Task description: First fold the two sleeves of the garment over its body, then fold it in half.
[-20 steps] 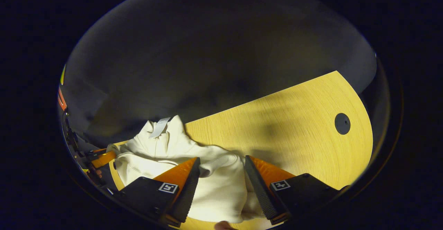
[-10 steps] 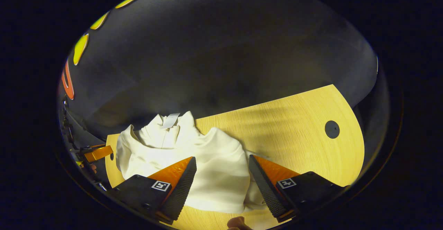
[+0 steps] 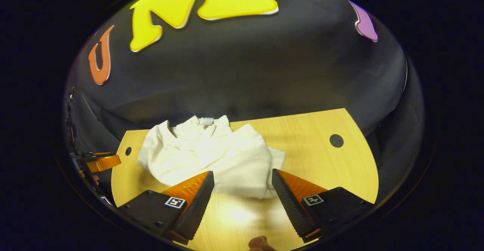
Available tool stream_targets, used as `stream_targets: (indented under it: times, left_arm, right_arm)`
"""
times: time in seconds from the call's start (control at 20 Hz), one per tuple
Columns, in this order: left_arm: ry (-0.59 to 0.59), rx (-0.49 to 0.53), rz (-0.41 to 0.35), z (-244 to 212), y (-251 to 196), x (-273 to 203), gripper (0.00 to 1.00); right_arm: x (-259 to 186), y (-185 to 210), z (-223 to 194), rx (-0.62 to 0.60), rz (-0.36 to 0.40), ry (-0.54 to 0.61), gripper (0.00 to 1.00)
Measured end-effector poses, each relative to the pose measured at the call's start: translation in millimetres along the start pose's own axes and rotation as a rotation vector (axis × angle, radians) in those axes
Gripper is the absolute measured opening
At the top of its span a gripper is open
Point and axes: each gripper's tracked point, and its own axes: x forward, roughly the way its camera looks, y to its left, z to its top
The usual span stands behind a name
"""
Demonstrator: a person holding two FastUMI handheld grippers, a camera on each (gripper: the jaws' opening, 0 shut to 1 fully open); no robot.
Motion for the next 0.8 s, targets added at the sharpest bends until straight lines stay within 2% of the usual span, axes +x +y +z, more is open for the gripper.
stream_targets:
  times: [0.1, 0.15, 0.25, 0.3, 0.45, 0.5, 0.65, 0.75, 0.8]
  left_arm:
    - [-0.025, -0.016, 0.016, -13.7, 6.6, -26.4, 0.98]
    - [-0.047, -0.024, 0.022, -18.2, 9.7, -41.4, 0.98]
    - [-0.085, -0.042, 0.03, -26.0, 15.9, -69.6, 0.98]
    - [-0.103, -0.052, 0.035, -32.7, 18.4, -85.8, 0.98]
    - [-0.159, -0.08, 0.065, -48.0, 23.9, -127.9, 0.98]
    - [-0.187, -0.081, 0.078, -50.1, 24.6, -138.1, 0.98]
    - [-0.266, -0.069, 0.122, -66.0, 21.6, -178.5, 0.97]
    - [-0.289, -0.082, 0.113, -87.3, 8.6, -196.9, 0.98]
    - [-0.294, -0.088, 0.116, -98.5, 8.5, -204.4, 0.98]
  right_arm:
    - [-33.4, 5.2, -1.0, -0.009, 0.012, -0.042, 0.96]
    - [-51.3, 7.3, -1.8, -0.014, 0.016, -0.06, 0.92]
    - [-84.2, 3.7, -1.3, -0.041, 0.0, -0.107, 0.96]
    - [-101.3, 5.0, -1.3, -0.054, 0.004, -0.129, 0.92]
    - [-146.7, 5.1, -8.7, -0.094, 0.007, -0.176, 0.96]
    - [-161.0, 8.5, -12.7, -0.102, 0.011, -0.189, 0.93]
    - [-204.8, 11.6, -26.9, -0.143, 0.029, -0.249, 0.96]
    - [-232.9, 15.6, -42.4, -0.147, 0.046, -0.287, 0.96]
    - [-244.3, 16.5, -52.3, -0.141, 0.046, -0.296, 0.92]
